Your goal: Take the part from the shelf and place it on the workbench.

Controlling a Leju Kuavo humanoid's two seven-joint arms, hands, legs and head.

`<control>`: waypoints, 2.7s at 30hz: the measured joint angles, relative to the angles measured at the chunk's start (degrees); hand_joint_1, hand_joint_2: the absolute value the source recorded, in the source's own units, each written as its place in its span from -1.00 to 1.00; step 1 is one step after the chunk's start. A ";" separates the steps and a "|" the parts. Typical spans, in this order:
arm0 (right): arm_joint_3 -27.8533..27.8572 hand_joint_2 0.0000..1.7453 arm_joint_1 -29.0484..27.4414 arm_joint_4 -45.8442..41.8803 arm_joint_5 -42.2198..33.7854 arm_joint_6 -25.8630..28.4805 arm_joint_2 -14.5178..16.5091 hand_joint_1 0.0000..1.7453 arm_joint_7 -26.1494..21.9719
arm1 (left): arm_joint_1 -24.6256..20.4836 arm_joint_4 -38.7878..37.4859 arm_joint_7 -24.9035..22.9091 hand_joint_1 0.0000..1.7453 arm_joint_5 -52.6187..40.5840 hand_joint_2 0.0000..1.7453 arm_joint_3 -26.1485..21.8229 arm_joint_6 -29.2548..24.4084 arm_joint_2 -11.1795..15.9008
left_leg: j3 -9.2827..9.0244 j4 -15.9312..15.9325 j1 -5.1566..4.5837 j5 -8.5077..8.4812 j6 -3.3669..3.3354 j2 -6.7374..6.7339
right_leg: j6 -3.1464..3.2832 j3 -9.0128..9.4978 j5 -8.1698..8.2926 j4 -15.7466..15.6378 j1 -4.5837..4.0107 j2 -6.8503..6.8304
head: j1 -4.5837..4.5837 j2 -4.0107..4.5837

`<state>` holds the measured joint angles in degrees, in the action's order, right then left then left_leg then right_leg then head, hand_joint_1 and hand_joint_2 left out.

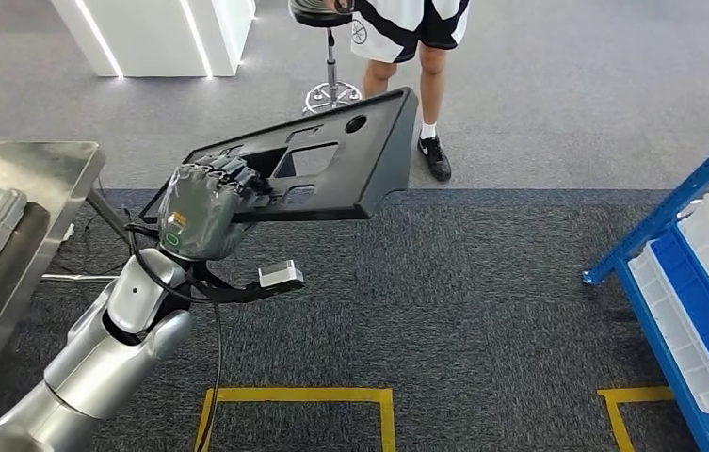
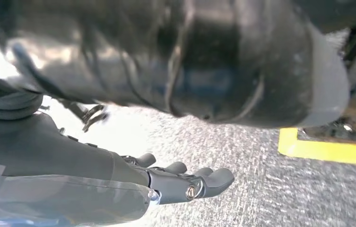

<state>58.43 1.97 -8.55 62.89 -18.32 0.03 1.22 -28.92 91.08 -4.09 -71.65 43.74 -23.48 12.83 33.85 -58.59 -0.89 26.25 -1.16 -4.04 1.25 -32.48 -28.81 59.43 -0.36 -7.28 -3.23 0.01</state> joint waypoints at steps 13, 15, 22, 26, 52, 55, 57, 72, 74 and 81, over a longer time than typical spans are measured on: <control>-2.27 -1.00 -0.36 0.06 3.99 4.11 0.56 -1.00 -0.85 | 0.43 2.62 -0.64 1.00 5.07 1.00 -1.54 -4.28 5.54 | 0.02 -0.23 1.14 -0.43 0.44 9.29 | -1.25 -1.98 0.97 2.05 1.51 11.36 | 0.10 -0.01; -2.85 -1.00 -0.29 0.14 4.38 4.92 1.19 -1.00 -2.21 | 2.09 4.35 0.45 1.00 6.39 1.00 -3.84 -5.17 8.83 | 0.39 -0.41 1.33 -0.46 1.08 10.27 | -0.89 -1.81 0.79 1.56 1.22 11.20 | 0.08 0.00; -3.81 -1.00 -0.06 0.19 4.27 3.93 1.64 -1.00 -4.67 | 5.03 7.66 1.53 1.00 6.64 1.00 -8.02 -4.97 13.00 | 7.75 -15.14 1.35 6.42 2.28 4.72 | 1.00 -1.44 0.66 1.09 0.70 5.50 | -0.09 0.01; -3.81 -1.00 -0.05 0.18 2.92 5.55 1.90 -1.00 -4.21 | 6.53 8.15 1.80 1.00 6.67 1.00 -9.89 -4.86 13.37 | 4.44 -8.66 0.97 1.90 1.35 2.58 | 1.20 -1.09 0.29 1.07 0.16 2.65 | -0.09 -0.01; -1.75 -1.00 -0.44 0.40 -0.03 7.59 3.74 -1.00 -3.76 | 7.02 8.12 3.72 1.00 6.74 1.00 -13.37 -5.58 10.64 | 7.14 -12.70 1.34 5.02 2.50 5.07 | 0.93 -1.12 1.48 0.11 1.04 6.73 | -0.14 -0.01; -1.72 -1.00 -0.39 0.39 -0.06 7.45 3.75 -1.00 -3.90 | 7.56 7.97 3.74 1.00 6.85 1.00 -13.37 -5.64 10.60 | 7.93 -13.67 1.68 3.44 2.90 4.15 | 0.86 -0.73 1.00 0.13 0.99 4.42 | -0.15 0.00; -1.71 -1.00 -0.34 0.39 -0.07 7.22 3.75 -1.00 -4.01 | 7.61 7.91 3.75 1.00 6.88 1.00 -13.42 -5.70 10.56 | 3.97 -5.83 1.48 -0.28 2.68 2.05 | 0.53 -0.14 0.55 0.12 0.91 3.04 | -0.14 0.00; -1.71 -1.00 -0.21 0.46 0.23 7.00 3.79 -1.00 -4.51 | 7.94 7.88 4.05 1.00 6.08 1.00 -14.56 -6.97 8.78 | 0.50 0.17 1.09 -1.56 -0.44 8.87 | -1.17 -5.19 -0.43 7.94 1.18 8.77 | -0.07 0.00; -1.71 -1.00 -0.21 0.46 0.31 6.93 3.72 -1.00 -4.64 | 7.95 7.87 4.04 1.00 6.08 1.00 -14.63 -7.08 8.59 | 0.85 -0.37 1.14 -1.28 0.04 10.26 | -1.01 -3.11 1.95 2.47 1.25 11.19 | -0.09 0.00; -1.71 -1.00 0.04 0.42 0.44 6.93 3.59 -1.00 -4.79 | 7.97 7.87 4.05 1.00 6.05 1.00 -14.97 -7.64 8.37 | 4.11 -6.49 1.35 2.19 2.25 6.96 | 0.58 -1.34 2.40 -0.25 1.18 7.68 | -0.15 0.00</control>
<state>56.72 2.01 -8.13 63.34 -11.39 3.62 -3.57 -20.95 98.95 -0.04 -65.60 28.76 -31.11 21.20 37.95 -65.08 0.45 28.43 1.09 2.92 1.83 -33.81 -26.41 59.19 0.82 0.41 -3.38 0.01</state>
